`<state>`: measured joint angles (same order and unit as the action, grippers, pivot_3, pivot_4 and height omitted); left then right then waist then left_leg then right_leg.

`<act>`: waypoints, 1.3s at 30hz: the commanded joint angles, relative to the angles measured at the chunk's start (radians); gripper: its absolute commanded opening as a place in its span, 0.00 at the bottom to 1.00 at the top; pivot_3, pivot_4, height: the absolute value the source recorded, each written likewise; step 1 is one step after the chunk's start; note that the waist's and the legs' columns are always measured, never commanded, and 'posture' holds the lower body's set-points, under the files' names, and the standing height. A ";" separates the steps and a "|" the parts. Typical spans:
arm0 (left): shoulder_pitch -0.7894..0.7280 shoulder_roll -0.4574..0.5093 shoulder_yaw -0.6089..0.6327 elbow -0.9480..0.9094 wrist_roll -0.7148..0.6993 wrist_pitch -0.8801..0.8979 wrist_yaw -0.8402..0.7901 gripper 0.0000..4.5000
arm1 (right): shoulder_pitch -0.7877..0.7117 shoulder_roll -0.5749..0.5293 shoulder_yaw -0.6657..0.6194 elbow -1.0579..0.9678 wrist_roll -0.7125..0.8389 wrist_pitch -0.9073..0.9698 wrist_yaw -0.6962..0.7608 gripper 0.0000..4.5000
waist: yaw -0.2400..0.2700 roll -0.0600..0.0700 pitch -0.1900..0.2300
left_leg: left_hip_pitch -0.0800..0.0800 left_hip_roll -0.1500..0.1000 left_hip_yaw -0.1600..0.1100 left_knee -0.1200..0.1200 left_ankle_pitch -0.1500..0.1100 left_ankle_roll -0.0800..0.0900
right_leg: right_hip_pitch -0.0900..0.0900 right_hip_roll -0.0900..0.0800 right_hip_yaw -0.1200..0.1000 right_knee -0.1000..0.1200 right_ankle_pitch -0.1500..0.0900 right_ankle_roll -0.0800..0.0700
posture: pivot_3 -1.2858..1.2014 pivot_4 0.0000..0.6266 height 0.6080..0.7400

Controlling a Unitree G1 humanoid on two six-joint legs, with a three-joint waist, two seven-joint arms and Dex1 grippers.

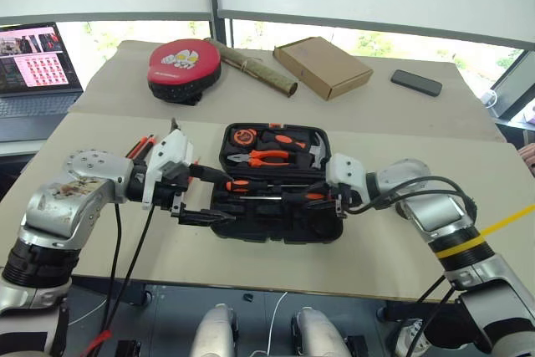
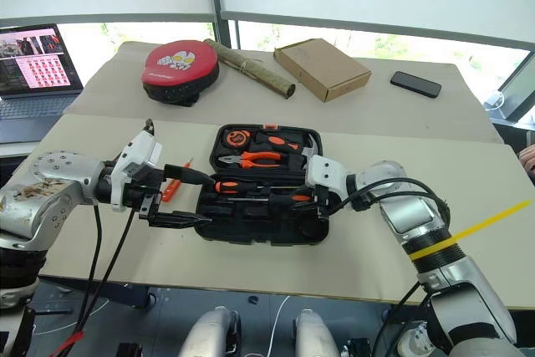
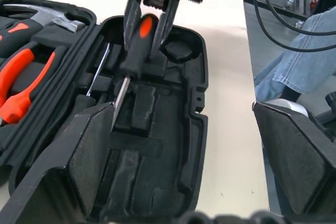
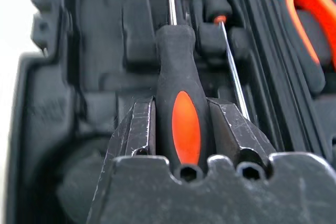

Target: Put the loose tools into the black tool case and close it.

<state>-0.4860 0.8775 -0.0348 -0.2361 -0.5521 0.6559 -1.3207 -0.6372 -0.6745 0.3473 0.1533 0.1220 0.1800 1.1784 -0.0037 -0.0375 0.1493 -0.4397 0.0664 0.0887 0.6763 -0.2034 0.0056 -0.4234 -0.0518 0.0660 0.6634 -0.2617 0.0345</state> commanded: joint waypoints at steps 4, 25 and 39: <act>-0.015 0.007 0.020 -0.022 -0.010 -0.019 0.009 1.00 | -0.013 0.001 -0.047 0.026 0.000 0.022 0.012 0.24 | -0.003 0.000 0.000 | 0.000 0.000 0.000 0.000 0.000 0.000 | 0.000 0.000 0.000 0.000 0.000 0.000 | 0.52 0.24 1.00; -0.074 -0.010 -0.031 0.031 0.023 -0.066 -0.015 1.00 | -0.028 0.097 -0.104 -0.083 0.073 0.191 -0.038 0.60 | -0.008 0.000 0.000 | 0.000 0.001 0.000 0.000 0.000 0.000 | 0.000 0.001 0.000 0.001 0.000 0.000 | 0.52 0.24 1.00; -0.073 -0.021 -0.037 0.039 0.034 -0.072 -0.013 1.00 | -0.009 0.110 0.051 -0.017 -0.119 0.117 -0.075 0.00 | -0.009 0.000 0.000 | 0.000 0.001 0.000 0.000 0.000 0.000 | 0.000 0.001 0.000 0.001 0.000 0.000 | 0.52 0.24 1.00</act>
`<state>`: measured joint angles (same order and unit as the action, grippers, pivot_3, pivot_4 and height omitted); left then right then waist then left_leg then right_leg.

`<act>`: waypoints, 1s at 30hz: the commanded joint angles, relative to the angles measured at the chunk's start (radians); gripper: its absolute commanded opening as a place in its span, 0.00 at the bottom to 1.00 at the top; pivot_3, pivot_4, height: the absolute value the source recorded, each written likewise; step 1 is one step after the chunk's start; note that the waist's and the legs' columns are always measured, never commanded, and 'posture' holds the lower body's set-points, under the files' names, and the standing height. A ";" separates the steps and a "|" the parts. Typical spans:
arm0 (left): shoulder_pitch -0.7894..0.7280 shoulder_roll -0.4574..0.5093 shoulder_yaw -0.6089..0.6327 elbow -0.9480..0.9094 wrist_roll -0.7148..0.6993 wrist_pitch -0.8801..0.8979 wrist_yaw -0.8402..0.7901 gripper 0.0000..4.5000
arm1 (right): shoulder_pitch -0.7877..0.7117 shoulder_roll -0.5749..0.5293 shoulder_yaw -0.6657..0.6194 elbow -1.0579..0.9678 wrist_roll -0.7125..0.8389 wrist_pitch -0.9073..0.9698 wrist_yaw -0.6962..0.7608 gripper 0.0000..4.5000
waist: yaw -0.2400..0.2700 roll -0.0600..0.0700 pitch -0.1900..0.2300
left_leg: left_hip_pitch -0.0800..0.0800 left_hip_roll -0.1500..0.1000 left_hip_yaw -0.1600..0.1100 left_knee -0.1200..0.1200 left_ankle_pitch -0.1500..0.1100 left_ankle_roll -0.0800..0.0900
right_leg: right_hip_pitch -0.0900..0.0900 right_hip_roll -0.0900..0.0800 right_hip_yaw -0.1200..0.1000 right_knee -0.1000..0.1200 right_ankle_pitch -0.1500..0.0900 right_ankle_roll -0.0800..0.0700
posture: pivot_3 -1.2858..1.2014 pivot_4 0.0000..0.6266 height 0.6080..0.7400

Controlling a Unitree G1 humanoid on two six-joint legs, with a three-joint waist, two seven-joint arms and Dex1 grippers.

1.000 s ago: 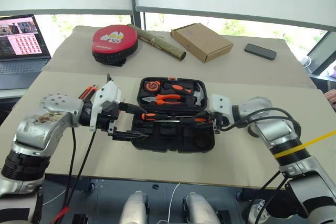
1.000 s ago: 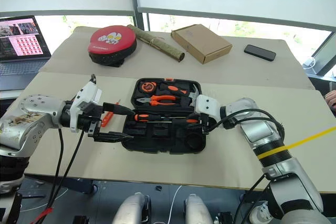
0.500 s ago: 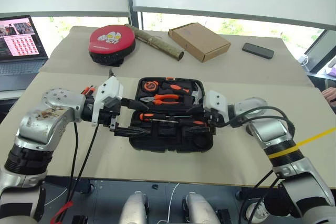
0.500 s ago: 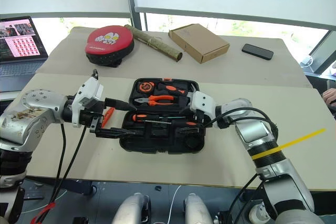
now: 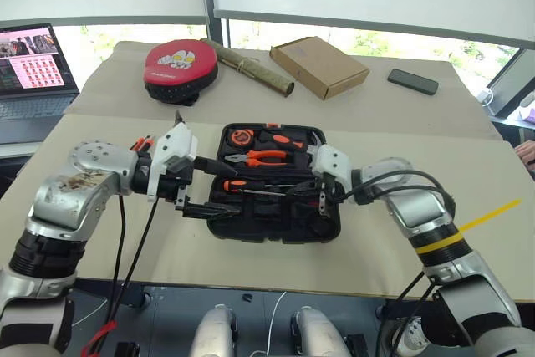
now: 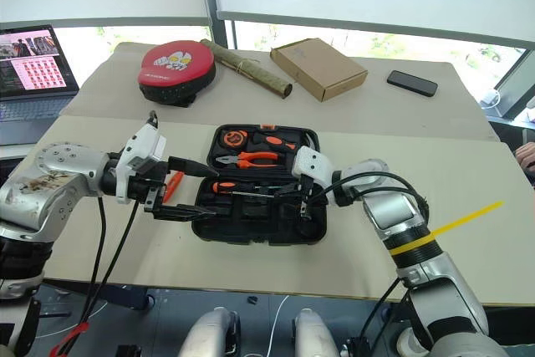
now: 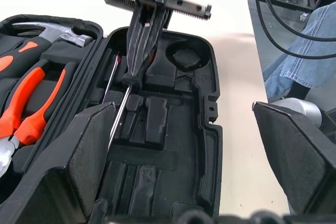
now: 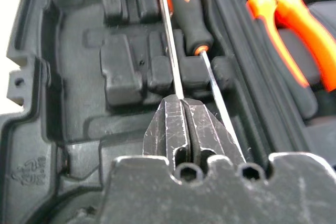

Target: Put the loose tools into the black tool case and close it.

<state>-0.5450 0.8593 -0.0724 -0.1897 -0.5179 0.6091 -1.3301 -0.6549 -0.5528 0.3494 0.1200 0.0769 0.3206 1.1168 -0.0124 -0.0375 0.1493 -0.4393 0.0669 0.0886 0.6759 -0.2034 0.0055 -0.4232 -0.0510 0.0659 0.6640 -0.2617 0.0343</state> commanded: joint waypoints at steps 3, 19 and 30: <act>-0.011 -0.003 0.003 -0.009 0.001 -0.025 -0.005 1.00 | 0.017 -0.024 0.076 0.003 -0.114 -0.053 -0.006 0.00 | -0.001 0.000 0.000 | 0.001 0.000 0.000 0.000 0.000 0.000 | 0.001 0.000 0.000 0.000 0.000 0.000 | 0.52 0.24 1.00; 0.306 0.025 0.285 -0.157 -0.045 0.098 0.239 1.00 | 0.102 -0.102 -0.348 -0.471 0.394 0.398 0.033 0.32 | 0.000 0.000 0.000 | 0.000 0.001 -0.001 -0.001 0.000 0.000 | -0.001 0.000 0.000 0.000 0.000 0.000 | 0.52 0.24 1.00; 0.788 -0.033 0.691 -0.324 -0.016 0.242 0.489 1.00 | 0.213 -0.255 -0.529 -0.630 0.633 0.516 -0.005 0.99 | -0.001 -0.002 0.001 | 0.006 0.000 0.000 -0.006 0.000 0.000 | 0.001 -0.005 -0.002 -0.001 -0.001 -0.003 | 0.52 0.24 1.00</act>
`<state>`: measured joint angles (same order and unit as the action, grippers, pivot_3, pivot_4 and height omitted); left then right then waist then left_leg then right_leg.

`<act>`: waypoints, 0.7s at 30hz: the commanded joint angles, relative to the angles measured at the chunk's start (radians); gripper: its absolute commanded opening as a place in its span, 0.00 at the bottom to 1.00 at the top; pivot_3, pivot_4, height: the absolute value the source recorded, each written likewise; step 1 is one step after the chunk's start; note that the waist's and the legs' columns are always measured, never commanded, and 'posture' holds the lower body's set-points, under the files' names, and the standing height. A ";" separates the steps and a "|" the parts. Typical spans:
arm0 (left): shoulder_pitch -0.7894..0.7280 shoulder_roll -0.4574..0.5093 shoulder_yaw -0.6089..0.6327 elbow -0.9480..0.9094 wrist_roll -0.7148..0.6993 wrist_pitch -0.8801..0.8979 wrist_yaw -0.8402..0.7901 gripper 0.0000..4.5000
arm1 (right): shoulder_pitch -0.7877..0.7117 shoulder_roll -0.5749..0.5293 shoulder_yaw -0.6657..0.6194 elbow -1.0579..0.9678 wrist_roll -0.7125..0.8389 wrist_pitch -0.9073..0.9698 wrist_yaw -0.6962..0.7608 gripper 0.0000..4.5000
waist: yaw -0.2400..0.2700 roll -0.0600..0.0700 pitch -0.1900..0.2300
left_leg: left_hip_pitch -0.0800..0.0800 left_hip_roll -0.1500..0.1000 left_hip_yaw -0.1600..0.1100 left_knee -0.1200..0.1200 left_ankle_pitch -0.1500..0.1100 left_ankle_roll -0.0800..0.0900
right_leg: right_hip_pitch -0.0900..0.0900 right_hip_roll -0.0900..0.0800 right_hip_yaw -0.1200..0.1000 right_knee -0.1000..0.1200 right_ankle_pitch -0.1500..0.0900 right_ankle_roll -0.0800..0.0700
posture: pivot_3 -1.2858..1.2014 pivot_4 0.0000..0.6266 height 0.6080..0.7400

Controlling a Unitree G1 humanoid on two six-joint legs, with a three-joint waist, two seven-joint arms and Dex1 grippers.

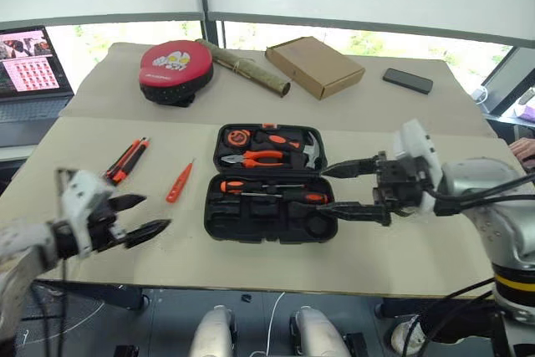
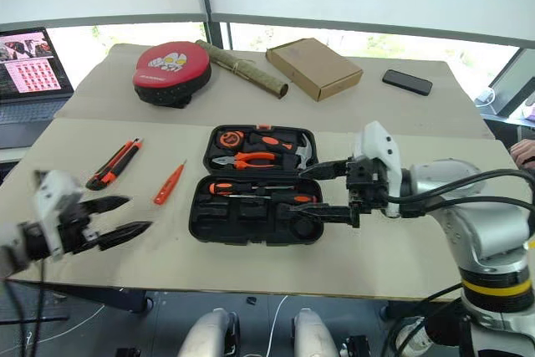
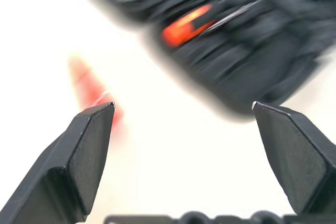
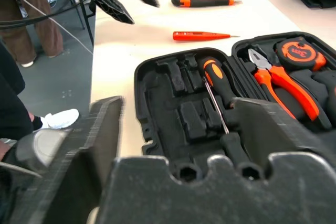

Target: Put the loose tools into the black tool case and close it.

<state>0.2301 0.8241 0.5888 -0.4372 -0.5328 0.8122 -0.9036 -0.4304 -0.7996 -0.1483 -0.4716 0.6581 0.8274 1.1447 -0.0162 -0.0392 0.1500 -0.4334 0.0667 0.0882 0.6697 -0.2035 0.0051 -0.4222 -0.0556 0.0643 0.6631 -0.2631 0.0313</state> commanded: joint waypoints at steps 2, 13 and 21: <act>-0.008 0.009 -0.004 -0.101 -0.011 0.090 0.112 1.00 | -0.013 -0.010 -0.028 -0.043 0.059 0.006 -0.054 0.99 | 0.012 -0.001 0.001 | 0.000 0.000 0.000 0.000 0.000 -0.001 | 0.000 -0.001 -0.001 0.000 0.000 -0.001 | 0.52 0.24 1.00; -0.667 0.019 -0.395 0.134 0.027 0.571 0.394 1.00 | 0.039 -0.007 -0.040 -0.126 0.100 0.005 -0.168 0.99 | 0.017 -0.005 0.001 | -0.001 -0.003 0.000 -0.001 0.000 0.000 | 0.001 0.000 0.000 -0.001 0.001 0.001 | 0.52 0.24 1.00; -0.997 -0.040 -0.684 0.532 0.114 0.556 0.357 1.00 | 0.074 0.003 -0.041 -0.191 0.148 0.006 -0.258 0.99 | 0.004 -0.006 0.001 | -0.003 -0.003 -0.001 -0.002 0.000 0.000 | -0.001 0.001 0.001 -0.001 0.001 0.002 | 0.52 0.24 1.00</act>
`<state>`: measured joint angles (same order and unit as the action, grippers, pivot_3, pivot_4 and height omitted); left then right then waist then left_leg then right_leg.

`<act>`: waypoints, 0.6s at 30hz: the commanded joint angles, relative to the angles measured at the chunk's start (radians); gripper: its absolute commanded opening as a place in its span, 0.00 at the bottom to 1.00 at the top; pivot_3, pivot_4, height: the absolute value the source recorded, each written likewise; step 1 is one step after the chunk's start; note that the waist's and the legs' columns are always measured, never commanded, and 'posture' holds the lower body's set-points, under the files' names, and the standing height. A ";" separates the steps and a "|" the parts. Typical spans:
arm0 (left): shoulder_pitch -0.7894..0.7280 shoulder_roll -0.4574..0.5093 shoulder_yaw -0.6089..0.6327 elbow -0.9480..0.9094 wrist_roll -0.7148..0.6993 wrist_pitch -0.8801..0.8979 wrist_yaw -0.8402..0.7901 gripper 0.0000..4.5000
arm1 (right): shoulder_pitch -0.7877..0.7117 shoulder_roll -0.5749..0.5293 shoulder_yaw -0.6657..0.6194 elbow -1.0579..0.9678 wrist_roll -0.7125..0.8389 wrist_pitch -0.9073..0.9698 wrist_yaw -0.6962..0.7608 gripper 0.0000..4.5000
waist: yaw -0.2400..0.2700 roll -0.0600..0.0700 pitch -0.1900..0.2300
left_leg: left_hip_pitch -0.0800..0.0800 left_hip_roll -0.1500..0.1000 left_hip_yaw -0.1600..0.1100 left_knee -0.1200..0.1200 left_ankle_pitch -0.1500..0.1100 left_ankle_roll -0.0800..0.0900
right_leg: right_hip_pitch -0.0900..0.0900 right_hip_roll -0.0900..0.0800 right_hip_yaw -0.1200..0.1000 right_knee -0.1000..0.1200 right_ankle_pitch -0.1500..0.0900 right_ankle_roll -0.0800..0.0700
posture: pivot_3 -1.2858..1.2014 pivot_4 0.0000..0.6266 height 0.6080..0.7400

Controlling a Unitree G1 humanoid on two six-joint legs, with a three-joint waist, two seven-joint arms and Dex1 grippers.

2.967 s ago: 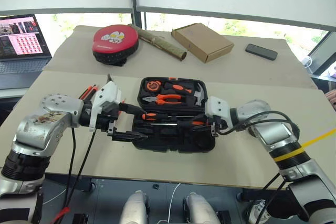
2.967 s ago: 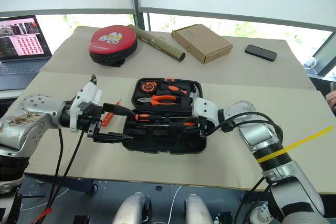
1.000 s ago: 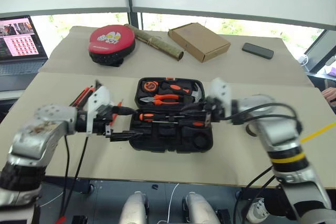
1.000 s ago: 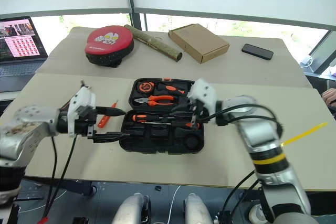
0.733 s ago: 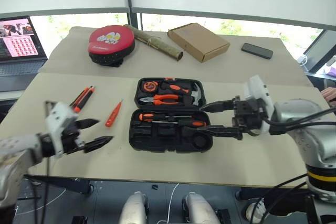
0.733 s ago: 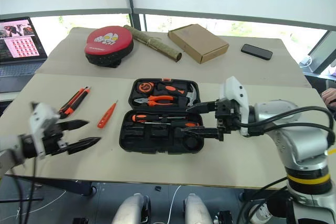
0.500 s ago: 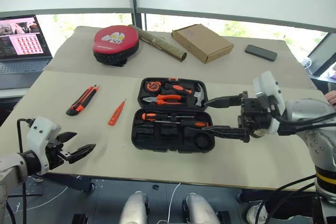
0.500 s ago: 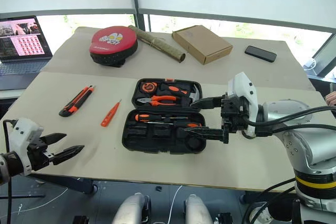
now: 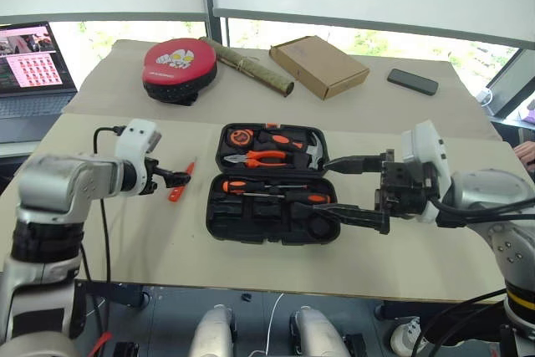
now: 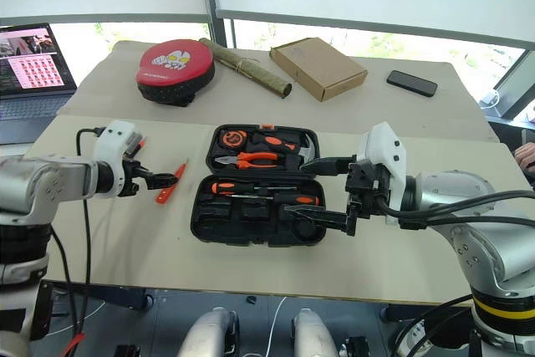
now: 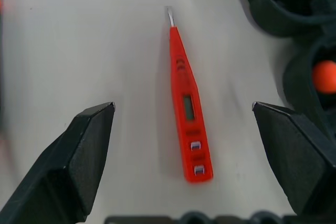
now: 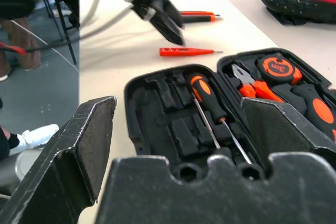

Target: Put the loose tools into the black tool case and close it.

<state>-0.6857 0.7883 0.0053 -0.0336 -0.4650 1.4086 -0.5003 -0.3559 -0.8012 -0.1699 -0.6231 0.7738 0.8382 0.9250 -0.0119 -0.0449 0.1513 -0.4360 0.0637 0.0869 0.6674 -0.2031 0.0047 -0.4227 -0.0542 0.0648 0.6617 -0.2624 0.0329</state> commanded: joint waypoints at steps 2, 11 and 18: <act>-0.148 -0.022 -0.189 0.258 0.081 -0.084 -0.089 1.00 | 0.003 0.021 -0.015 -0.050 0.039 -0.007 -0.073 0.99 | 0.001 0.000 0.000 | 0.000 0.000 0.000 0.000 0.000 0.000 | 0.000 0.000 0.000 0.000 0.000 0.000 | 0.52 0.24 1.00; -0.285 -0.048 -0.401 0.552 0.203 -0.212 -0.304 0.50 | 0.057 0.038 -0.020 -0.105 0.075 -0.014 -0.150 1.00 | 0.012 0.001 0.000 | 0.000 -0.002 0.000 0.000 0.000 0.000 | 0.001 -0.001 0.000 0.000 0.000 0.000 | 0.52 0.24 1.00; -0.316 -0.059 -0.451 0.639 0.290 -0.298 -0.422 0.08 | 0.119 0.020 -0.047 -0.141 0.101 -0.022 -0.173 1.00 | 0.018 0.001 -0.001 | 0.000 -0.004 0.000 0.000 0.000 0.000 | 0.001 -0.003 0.000 0.000 -0.001 0.002 | 0.52 0.24 1.00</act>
<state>-1.0241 0.7462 -0.4089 0.5755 -0.1887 1.1288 -0.8764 -0.2451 -0.7673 -0.1759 -0.7272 0.8483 0.8377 0.7588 0.0062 -0.0438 0.1506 -0.4363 0.0598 0.0867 0.6676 -0.2030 0.0048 -0.4217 -0.0573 0.0646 0.6620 -0.2634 0.0345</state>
